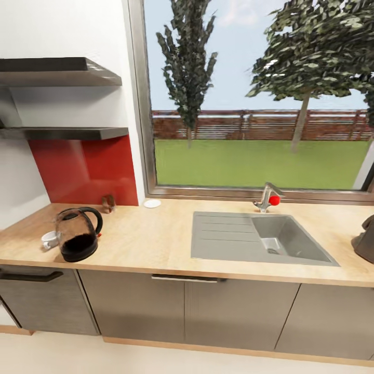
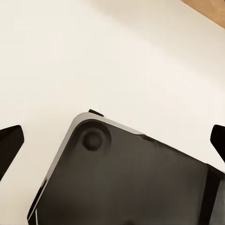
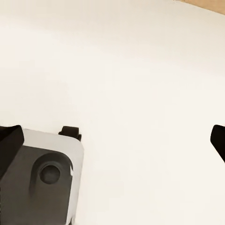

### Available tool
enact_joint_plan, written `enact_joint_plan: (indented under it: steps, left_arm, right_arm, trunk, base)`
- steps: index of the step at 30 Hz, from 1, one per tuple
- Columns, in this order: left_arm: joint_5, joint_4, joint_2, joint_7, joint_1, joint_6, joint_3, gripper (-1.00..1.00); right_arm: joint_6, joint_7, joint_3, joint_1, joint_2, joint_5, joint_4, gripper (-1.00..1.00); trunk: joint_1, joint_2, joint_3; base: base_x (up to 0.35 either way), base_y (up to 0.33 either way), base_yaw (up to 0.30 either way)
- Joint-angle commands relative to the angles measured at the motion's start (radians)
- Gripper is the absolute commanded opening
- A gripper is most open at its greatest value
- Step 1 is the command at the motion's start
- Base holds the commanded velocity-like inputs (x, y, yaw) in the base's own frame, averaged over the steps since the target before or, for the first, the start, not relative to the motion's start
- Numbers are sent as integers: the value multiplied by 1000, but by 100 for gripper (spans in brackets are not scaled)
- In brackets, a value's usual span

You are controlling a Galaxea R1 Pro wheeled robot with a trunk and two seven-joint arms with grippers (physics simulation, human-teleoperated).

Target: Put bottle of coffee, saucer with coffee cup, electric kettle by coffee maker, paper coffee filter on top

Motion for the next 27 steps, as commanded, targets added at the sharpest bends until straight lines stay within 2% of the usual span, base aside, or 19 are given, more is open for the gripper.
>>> enact_joint_plan:
  steps: [1,8,13,20,27]
  left_arm:
    - [11,-1,0,-7,1,-1,-3,100]
    - [12,-1,0,-7,1,-1,-28,100]
    - [12,-1,0,-7,1,1,-31,100]
    - [12,-1,0,-7,1,1,-32,100]
    - [12,-1,0,-7,1,1,-35,100]
  right_arm:
    - [-4,8,-8,0,1,3,-4,100]
    - [-1,9,-9,0,1,-64,-4,100]
    - [-2,12,-10,0,-3,-110,-4,100]
    - [-3,12,-9,0,-2,-121,-4,100]
    - [-3,11,-9,0,0,-120,-4,100]
  trunk:
    - [0,-1,0]
    - [0,-1,0]
    - [0,-1,0]
    - [0,-1,2]
    - [0,-1,3]
  base:
    - [0,336,0]
    - [0,336,-4]
    - [0,336,-205]
    - [0,336,-267]
    - [0,336,-74]
